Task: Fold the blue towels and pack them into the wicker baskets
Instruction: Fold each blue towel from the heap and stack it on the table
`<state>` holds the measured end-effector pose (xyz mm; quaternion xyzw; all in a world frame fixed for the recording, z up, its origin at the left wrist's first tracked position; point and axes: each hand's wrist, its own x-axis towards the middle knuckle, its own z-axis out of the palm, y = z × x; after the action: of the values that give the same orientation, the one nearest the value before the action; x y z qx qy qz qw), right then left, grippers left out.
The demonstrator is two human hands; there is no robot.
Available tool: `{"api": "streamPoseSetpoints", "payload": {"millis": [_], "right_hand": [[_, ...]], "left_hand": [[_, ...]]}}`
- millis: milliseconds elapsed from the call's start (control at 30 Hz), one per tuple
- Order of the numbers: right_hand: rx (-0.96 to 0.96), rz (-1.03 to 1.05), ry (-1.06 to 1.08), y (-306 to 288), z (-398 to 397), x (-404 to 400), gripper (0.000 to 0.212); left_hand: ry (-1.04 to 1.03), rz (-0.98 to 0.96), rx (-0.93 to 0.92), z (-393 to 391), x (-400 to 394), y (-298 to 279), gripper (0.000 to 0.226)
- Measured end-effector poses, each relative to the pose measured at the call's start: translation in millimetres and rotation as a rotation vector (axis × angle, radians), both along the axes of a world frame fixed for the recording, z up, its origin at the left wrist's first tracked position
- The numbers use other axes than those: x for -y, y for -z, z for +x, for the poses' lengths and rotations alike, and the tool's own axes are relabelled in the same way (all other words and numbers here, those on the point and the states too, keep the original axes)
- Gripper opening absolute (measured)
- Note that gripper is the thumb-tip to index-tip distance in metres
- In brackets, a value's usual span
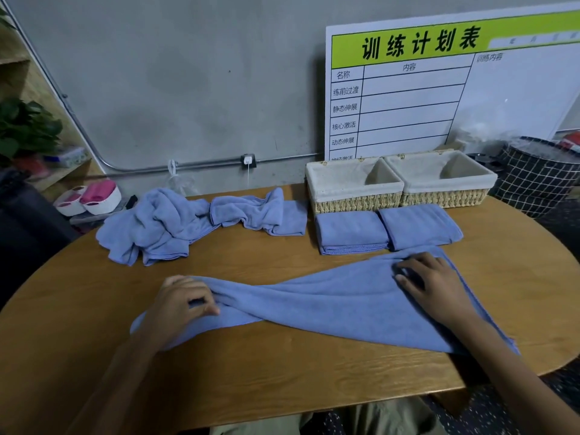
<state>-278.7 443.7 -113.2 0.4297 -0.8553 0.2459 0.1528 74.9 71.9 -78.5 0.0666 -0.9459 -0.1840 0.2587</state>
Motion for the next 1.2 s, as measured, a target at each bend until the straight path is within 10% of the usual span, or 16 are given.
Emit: {"api": "streamPoseSetpoints", "payload": {"millis": [233,533,900,1067,1200], "right_hand": [[0.022,-0.008,0.0,0.4,-0.7,-1.3,0.022],[0.029,-0.013,0.003,3.6,-1.1,-1.0,0.022],[0.018,-0.011,0.011,1.4,-0.8,-0.3,0.022],[0.004,-0.029,0.02,2.2,0.3,-1.0,0.021],[-0.006,-0.025,0.015,2.2,0.6,0.9,0.02]], "left_hand": [[-0.007,0.498,0.086,2.0,-13.8,-43.6,0.029],[-0.238,-0.122,0.192,11.4,-14.7,15.0,0.066],[-0.194,0.045,-0.317,7.1,5.9,-62.2,0.036],[-0.069,0.166,0.151,6.2,-16.3,-18.3,0.033],[-0.152,0.073,0.134,19.3,-18.4,21.2,0.039]]}}
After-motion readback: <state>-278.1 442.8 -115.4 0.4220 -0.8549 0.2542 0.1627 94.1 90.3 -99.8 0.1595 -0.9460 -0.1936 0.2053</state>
